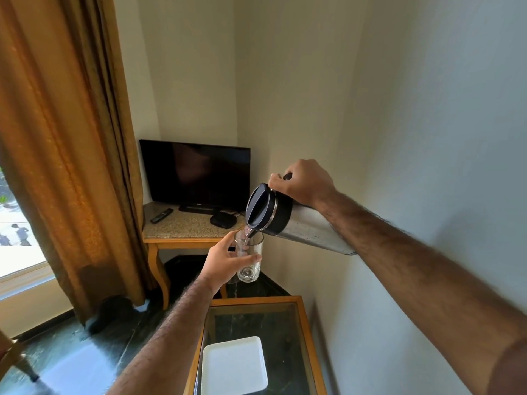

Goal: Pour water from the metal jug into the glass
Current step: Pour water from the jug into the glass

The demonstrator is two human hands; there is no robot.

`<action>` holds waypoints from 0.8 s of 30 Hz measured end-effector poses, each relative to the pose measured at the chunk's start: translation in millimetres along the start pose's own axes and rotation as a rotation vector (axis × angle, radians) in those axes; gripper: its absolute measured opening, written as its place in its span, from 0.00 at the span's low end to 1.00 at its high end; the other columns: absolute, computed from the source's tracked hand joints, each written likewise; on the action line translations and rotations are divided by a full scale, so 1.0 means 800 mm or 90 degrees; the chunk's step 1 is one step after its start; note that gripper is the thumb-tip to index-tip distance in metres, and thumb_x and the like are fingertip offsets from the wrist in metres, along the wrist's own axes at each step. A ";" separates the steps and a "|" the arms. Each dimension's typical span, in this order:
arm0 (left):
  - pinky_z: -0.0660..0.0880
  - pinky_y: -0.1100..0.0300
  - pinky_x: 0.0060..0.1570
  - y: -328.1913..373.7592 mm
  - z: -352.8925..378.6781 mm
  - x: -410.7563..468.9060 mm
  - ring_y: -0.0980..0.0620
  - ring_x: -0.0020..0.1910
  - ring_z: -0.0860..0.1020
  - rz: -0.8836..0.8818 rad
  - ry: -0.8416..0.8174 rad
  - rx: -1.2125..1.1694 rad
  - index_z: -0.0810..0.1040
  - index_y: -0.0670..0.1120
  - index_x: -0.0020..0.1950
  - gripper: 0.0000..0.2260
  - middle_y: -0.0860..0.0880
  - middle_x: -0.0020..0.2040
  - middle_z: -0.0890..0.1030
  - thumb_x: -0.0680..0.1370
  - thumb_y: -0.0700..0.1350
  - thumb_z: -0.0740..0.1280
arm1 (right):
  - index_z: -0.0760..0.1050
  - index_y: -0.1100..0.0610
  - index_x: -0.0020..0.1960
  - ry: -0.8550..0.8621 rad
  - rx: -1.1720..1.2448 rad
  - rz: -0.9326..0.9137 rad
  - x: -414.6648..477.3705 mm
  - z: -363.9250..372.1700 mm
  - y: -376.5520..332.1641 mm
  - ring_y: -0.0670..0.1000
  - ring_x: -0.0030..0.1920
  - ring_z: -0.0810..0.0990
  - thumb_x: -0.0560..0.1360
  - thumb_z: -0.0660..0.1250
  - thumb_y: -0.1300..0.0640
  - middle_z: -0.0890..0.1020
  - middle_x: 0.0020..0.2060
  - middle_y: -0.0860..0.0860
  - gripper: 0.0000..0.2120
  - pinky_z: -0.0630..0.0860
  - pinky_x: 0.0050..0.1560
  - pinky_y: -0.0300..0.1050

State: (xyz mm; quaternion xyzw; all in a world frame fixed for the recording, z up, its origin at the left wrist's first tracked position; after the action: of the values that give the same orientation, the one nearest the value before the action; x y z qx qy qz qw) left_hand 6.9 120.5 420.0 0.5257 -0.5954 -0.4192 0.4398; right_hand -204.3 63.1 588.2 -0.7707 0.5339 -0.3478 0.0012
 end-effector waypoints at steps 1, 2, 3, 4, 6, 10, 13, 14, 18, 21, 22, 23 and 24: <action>0.80 0.53 0.55 0.000 0.001 0.000 0.50 0.56 0.85 -0.002 0.000 -0.002 0.76 0.52 0.69 0.30 0.52 0.59 0.84 0.69 0.46 0.82 | 0.62 0.55 0.23 0.007 -0.006 -0.005 0.002 -0.002 -0.002 0.46 0.18 0.58 0.65 0.62 0.32 0.62 0.14 0.46 0.28 0.57 0.25 0.39; 0.80 0.54 0.54 0.000 0.002 0.000 0.51 0.55 0.85 -0.004 0.000 -0.003 0.76 0.52 0.69 0.30 0.53 0.59 0.85 0.69 0.46 0.82 | 0.62 0.55 0.23 0.014 -0.010 -0.008 0.004 -0.004 -0.004 0.46 0.19 0.58 0.65 0.62 0.33 0.61 0.15 0.46 0.28 0.57 0.25 0.39; 0.79 0.56 0.52 0.000 0.003 0.000 0.52 0.54 0.85 -0.007 0.000 -0.005 0.76 0.53 0.68 0.29 0.53 0.58 0.85 0.69 0.46 0.82 | 0.61 0.55 0.23 0.019 -0.013 -0.014 0.006 -0.005 -0.005 0.47 0.19 0.59 0.65 0.62 0.33 0.61 0.16 0.46 0.28 0.58 0.25 0.39; 0.78 0.57 0.50 0.001 0.004 0.000 0.54 0.53 0.85 -0.009 0.001 -0.005 0.77 0.55 0.66 0.28 0.55 0.57 0.85 0.69 0.46 0.83 | 0.61 0.55 0.23 0.021 -0.017 -0.021 0.008 -0.007 -0.007 0.48 0.20 0.59 0.66 0.62 0.33 0.61 0.17 0.46 0.28 0.58 0.25 0.39; 0.77 0.57 0.49 0.001 0.005 0.000 0.56 0.51 0.85 -0.014 0.004 -0.007 0.78 0.59 0.62 0.25 0.56 0.55 0.85 0.69 0.47 0.83 | 0.60 0.55 0.23 0.020 -0.031 -0.034 0.012 -0.010 -0.011 0.49 0.21 0.59 0.65 0.62 0.33 0.61 0.18 0.46 0.28 0.57 0.26 0.40; 0.76 0.50 0.56 -0.001 0.005 0.000 0.55 0.53 0.84 -0.018 0.005 -0.009 0.77 0.59 0.63 0.26 0.57 0.56 0.84 0.69 0.46 0.82 | 0.60 0.55 0.23 0.014 -0.057 -0.052 0.017 -0.014 -0.016 0.50 0.21 0.57 0.65 0.62 0.33 0.59 0.18 0.46 0.29 0.56 0.26 0.40; 0.76 0.48 0.59 -0.004 0.003 -0.001 0.54 0.54 0.84 -0.023 0.007 -0.009 0.77 0.55 0.68 0.29 0.56 0.56 0.85 0.69 0.46 0.82 | 0.60 0.55 0.24 0.012 -0.074 -0.058 0.019 -0.016 -0.017 0.50 0.22 0.58 0.66 0.63 0.33 0.60 0.18 0.46 0.28 0.56 0.26 0.39; 0.77 0.48 0.58 -0.005 0.002 -0.001 0.55 0.53 0.84 -0.025 0.009 -0.009 0.77 0.55 0.68 0.29 0.55 0.56 0.85 0.69 0.46 0.82 | 0.60 0.55 0.24 0.013 -0.077 -0.060 0.020 -0.017 -0.018 0.50 0.22 0.58 0.66 0.63 0.34 0.60 0.18 0.46 0.28 0.56 0.26 0.39; 0.77 0.46 0.58 -0.007 0.001 -0.001 0.54 0.53 0.85 -0.030 0.014 -0.003 0.78 0.56 0.65 0.27 0.54 0.56 0.85 0.69 0.47 0.83 | 0.60 0.55 0.24 0.012 -0.086 -0.067 0.022 -0.020 -0.021 0.50 0.22 0.58 0.67 0.64 0.35 0.59 0.19 0.46 0.28 0.55 0.26 0.38; 0.76 0.46 0.58 -0.006 0.002 -0.002 0.54 0.53 0.84 -0.034 0.016 0.004 0.77 0.56 0.65 0.27 0.55 0.57 0.85 0.69 0.47 0.83 | 0.59 0.55 0.24 0.009 -0.088 -0.071 0.022 -0.023 -0.024 0.50 0.22 0.57 0.68 0.65 0.36 0.59 0.19 0.46 0.28 0.55 0.26 0.39; 0.77 0.46 0.57 -0.006 0.001 -0.002 0.55 0.53 0.84 -0.035 0.018 0.006 0.78 0.56 0.65 0.27 0.55 0.57 0.85 0.69 0.47 0.83 | 0.59 0.55 0.24 0.007 -0.087 -0.073 0.023 -0.023 -0.024 0.50 0.22 0.57 0.68 0.64 0.36 0.59 0.19 0.46 0.28 0.55 0.26 0.39; 0.77 0.46 0.57 -0.007 0.000 -0.002 0.55 0.53 0.84 -0.035 0.019 0.007 0.78 0.56 0.65 0.27 0.54 0.56 0.85 0.69 0.47 0.83 | 0.59 0.55 0.24 0.004 -0.087 -0.075 0.023 -0.024 -0.024 0.50 0.22 0.57 0.68 0.64 0.36 0.59 0.19 0.46 0.28 0.55 0.26 0.39; 0.77 0.46 0.57 -0.007 -0.001 -0.002 0.54 0.53 0.85 -0.035 0.018 0.008 0.78 0.55 0.65 0.27 0.54 0.56 0.85 0.69 0.47 0.83 | 0.60 0.55 0.24 0.001 -0.087 -0.077 0.023 -0.024 -0.025 0.50 0.22 0.57 0.68 0.65 0.36 0.59 0.19 0.46 0.28 0.55 0.26 0.39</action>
State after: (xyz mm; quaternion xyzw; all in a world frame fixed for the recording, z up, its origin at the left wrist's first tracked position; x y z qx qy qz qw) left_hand 9.4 121.5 415.0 0.5503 -0.5773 -0.4200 0.4330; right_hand -195.0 63.6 620.1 -0.7994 0.5089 -0.3109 -0.0726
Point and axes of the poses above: each hand's wrist, its own x-axis towards the middle knuckle, its own z-axis out of the palm, y = z × x, the point moved 1 cm from there along x, towards the middle knuckle
